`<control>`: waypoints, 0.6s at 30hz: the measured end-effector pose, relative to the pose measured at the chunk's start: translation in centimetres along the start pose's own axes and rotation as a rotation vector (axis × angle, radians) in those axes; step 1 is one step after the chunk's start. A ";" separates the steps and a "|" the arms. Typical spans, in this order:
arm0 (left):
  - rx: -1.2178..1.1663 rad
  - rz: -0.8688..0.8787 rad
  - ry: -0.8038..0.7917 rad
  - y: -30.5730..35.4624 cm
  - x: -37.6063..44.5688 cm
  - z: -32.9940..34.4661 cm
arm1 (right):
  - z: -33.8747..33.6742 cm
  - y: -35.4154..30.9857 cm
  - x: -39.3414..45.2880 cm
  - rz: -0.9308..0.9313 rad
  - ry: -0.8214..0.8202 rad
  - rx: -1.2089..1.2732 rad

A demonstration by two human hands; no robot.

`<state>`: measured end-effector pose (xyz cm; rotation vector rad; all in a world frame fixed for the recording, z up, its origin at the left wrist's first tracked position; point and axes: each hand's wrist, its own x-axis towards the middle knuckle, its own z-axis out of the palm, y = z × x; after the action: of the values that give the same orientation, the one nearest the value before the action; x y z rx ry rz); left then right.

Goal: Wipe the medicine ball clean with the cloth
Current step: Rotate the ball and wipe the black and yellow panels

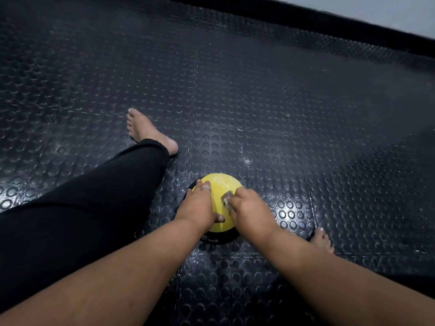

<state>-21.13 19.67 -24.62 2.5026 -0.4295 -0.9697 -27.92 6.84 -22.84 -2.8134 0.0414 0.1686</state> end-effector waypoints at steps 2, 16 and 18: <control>-0.007 -0.001 -0.011 -0.2 -0.1 0.2 | 0.3 -0.3 -1.0 -0.114 -0.046 0.013; 0.035 0.014 0.008 -0.1 0.3 0.1 | 1.0 -0.4 -0.7 -0.125 -0.034 -0.024; 0.028 0.015 -0.012 0.1 0.4 0.0 | 0.9 -0.3 -0.5 -0.053 0.010 0.002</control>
<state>-20.85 19.46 -24.76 2.5157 -0.4674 -0.9806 -28.51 7.36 -23.52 -2.8103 -0.0305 0.1420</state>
